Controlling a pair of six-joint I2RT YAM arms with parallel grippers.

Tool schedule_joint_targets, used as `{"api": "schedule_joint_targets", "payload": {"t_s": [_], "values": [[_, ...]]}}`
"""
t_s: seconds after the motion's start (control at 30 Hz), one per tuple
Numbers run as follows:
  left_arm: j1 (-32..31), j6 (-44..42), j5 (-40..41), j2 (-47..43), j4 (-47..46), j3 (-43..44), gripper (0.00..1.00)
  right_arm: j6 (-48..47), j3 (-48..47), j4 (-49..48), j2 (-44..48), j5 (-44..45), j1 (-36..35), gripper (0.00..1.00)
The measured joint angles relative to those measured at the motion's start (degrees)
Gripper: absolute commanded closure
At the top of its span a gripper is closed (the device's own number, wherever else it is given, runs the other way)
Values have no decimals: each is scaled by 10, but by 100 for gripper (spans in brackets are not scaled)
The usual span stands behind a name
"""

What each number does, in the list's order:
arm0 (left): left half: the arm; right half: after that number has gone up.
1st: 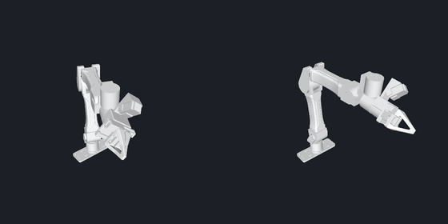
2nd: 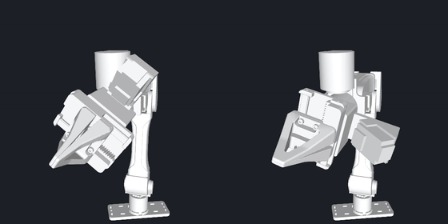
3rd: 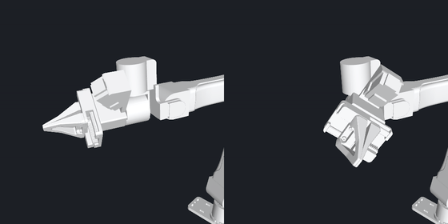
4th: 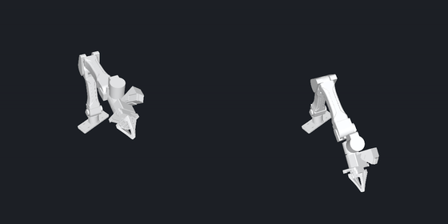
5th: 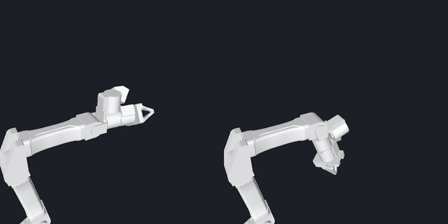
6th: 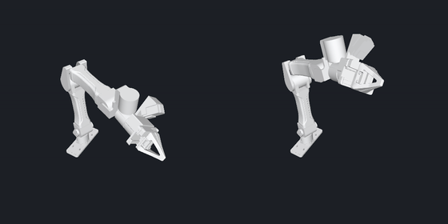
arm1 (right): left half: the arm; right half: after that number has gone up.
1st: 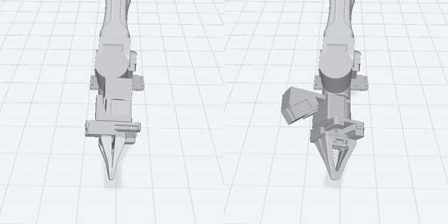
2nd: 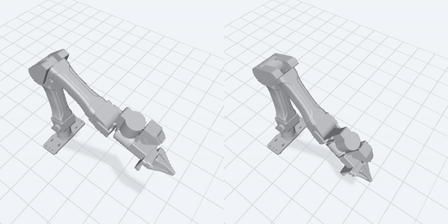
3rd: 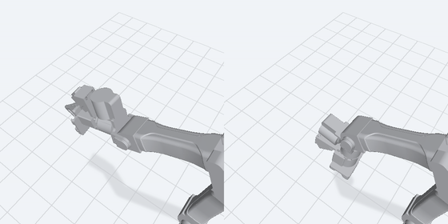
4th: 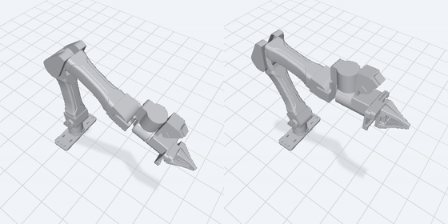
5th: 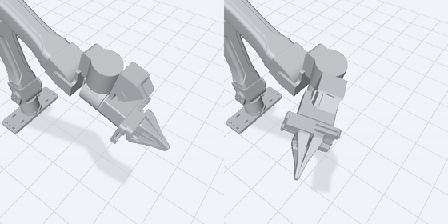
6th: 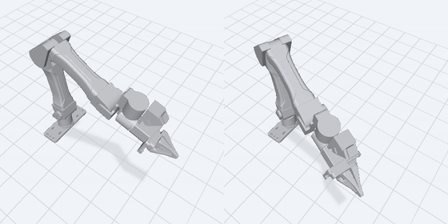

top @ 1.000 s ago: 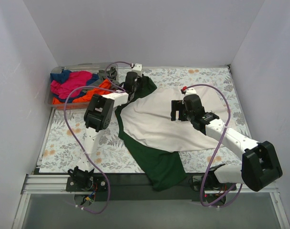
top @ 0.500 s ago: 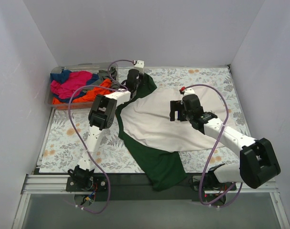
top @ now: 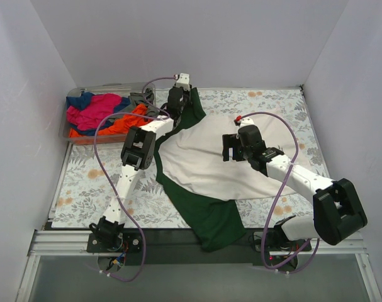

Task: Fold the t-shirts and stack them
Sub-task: Fold the tshirt

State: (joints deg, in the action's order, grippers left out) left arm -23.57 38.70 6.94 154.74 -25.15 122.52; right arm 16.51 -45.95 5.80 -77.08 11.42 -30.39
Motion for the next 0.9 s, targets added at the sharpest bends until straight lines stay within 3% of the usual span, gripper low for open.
{"api": "schedule_joint_targets", "payload": {"t_s": [0.03,0.13,0.33,0.43,0.77,0.9], "values": [[1,-2,0,2,-8,0,43,0,0,0,0,0,0,22],[2,-1,-1,5,-21,0,24,-2,0,0,-2,0,0,22],[3,-20,-2,5,-42,-3,20,-2,0,0,-3,-1,0,22],[3,-28,1,-13,-69,-50,20,-2,0,-1,-3,-2,-1,22],[2,16,-10,-174,-44,-240,19,-2,0,-4,-3,-5,-7,22],[2,47,-15,-217,-21,-242,19,-2,0,-4,-3,-8,-12,22]]}}
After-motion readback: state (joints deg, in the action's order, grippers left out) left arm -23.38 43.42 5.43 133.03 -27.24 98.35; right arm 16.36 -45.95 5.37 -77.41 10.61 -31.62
